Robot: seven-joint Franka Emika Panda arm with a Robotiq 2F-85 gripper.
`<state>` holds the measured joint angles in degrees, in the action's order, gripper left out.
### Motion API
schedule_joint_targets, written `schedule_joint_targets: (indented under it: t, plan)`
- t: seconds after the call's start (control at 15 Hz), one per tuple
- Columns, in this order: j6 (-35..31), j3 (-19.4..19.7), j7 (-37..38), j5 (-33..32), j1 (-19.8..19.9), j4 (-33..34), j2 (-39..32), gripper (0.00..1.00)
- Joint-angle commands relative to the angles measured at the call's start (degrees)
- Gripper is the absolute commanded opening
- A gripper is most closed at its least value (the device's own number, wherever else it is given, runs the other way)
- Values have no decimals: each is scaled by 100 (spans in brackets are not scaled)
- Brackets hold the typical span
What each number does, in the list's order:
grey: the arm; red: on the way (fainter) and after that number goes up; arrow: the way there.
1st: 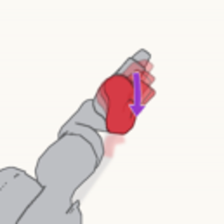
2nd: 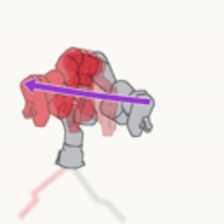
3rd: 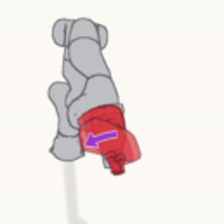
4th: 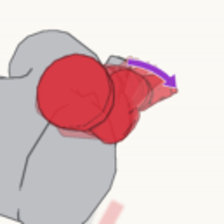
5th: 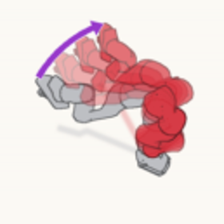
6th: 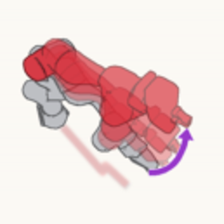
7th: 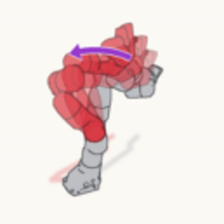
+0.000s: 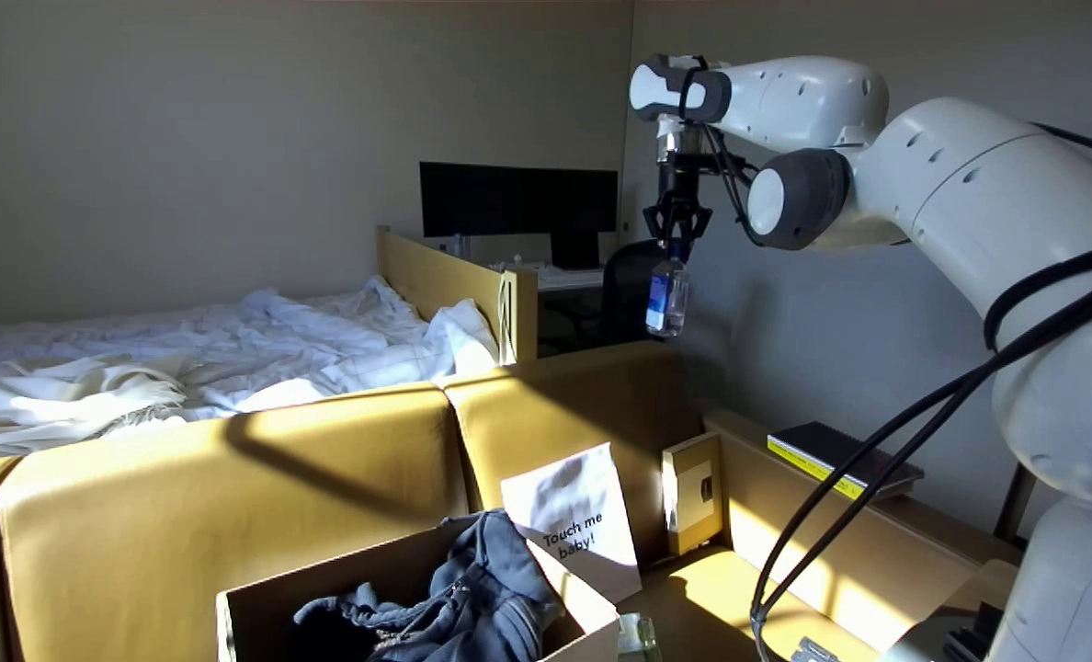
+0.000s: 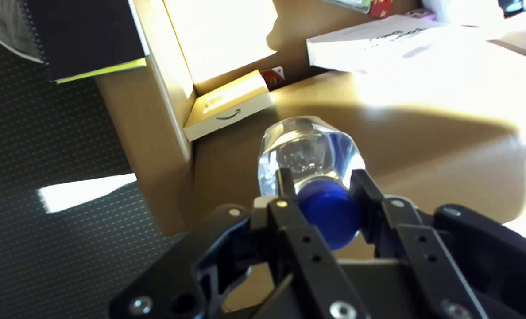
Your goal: Put the bottle and the white paper bag in the box, respectively
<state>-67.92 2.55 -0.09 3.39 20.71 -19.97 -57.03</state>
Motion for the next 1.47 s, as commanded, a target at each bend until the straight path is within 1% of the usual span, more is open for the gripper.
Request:
schedule_joint_targets:
  t: [0.0,0.07,0.13,0.2,0.4,0.47,0.53,0.6,0.73,1.13,1.2,1.4]
  plan:
    - [466,-233,48,242,-5,-222,182,10]
    - [440,-231,129,242,-29,-186,162,10]
    - [271,-170,16,133,-27,-142,70,10]
    - [269,-173,18,134,-43,-149,67,35]
    - [262,-166,19,131,-51,-156,51,35]
    - [262,-164,19,131,-51,-156,50,10]
    - [290,-147,-204,15,-264,-168,25,10]
    - [265,-150,-266,-18,-377,-160,20,10]
    - [346,-240,-689,-16,-621,-162,35,10]
    - [583,-255,-1339,-272,-1763,-203,143,10]
    - [696,-204,-1468,-280,-1956,-53,67,10]
    - [977,-216,-1869,-365,-2455,-30,13,10]
